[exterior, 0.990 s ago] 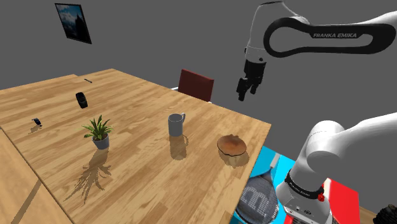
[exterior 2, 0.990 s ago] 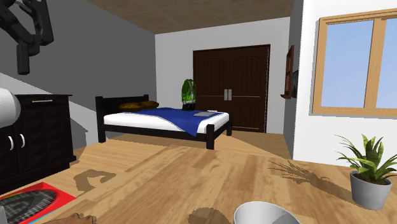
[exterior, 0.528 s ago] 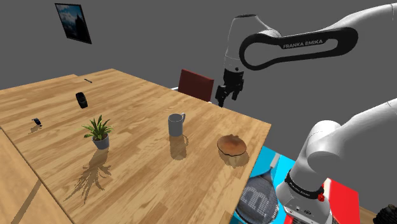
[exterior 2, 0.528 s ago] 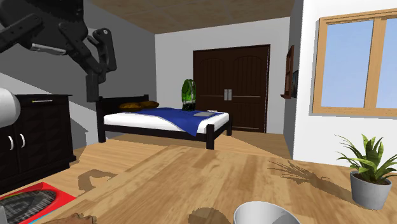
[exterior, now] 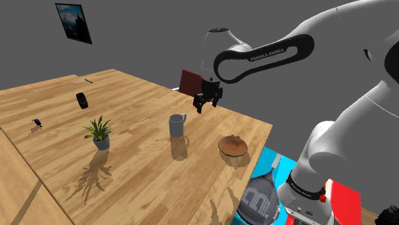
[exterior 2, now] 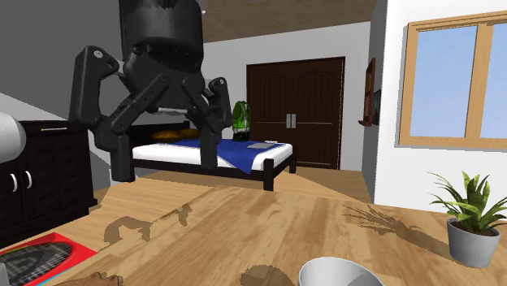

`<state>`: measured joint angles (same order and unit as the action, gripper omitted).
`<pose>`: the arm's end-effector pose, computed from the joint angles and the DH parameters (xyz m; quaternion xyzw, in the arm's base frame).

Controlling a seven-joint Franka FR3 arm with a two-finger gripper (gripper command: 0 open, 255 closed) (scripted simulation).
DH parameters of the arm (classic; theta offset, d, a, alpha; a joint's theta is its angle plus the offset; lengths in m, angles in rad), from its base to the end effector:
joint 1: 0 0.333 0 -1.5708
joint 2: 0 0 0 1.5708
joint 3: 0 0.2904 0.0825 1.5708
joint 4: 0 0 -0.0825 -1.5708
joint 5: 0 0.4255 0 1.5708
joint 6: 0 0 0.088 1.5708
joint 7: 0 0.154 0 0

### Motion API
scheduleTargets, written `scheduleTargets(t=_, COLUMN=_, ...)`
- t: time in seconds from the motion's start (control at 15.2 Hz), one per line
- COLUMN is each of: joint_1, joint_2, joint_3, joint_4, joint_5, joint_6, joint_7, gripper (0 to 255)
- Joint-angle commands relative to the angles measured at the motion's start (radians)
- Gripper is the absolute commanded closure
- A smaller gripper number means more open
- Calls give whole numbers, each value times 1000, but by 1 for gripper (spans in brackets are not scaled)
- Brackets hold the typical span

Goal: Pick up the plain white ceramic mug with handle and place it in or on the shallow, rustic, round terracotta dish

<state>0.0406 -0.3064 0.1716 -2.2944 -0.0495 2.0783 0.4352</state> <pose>0.5049 0.1030 0.3904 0.9926 -0.1028 0.0556 0.0320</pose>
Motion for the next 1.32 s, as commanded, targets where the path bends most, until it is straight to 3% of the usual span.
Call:
scheduleTargets(t=0.0, joint_1=-2, joint_2=78, joint_3=19, joint_4=37, joint_5=-16, joint_6=48, joint_7=41, gripper=0)
scheduleTargets(t=0.4, joint_1=4, joint_2=303, joint_3=60, joint_4=197, joint_5=-93, joint_6=126, joint_7=171, gripper=0)
scheduleTargets(t=0.86, joint_1=48, joint_2=574, joint_3=65, joint_4=451, joint_5=-200, joint_6=152, joint_7=308, gripper=0)
scheduleTargets(t=1.25, joint_1=51, joint_2=618, joint_3=56, joint_4=443, joint_5=-219, joint_6=203, joint_7=321, gripper=0)
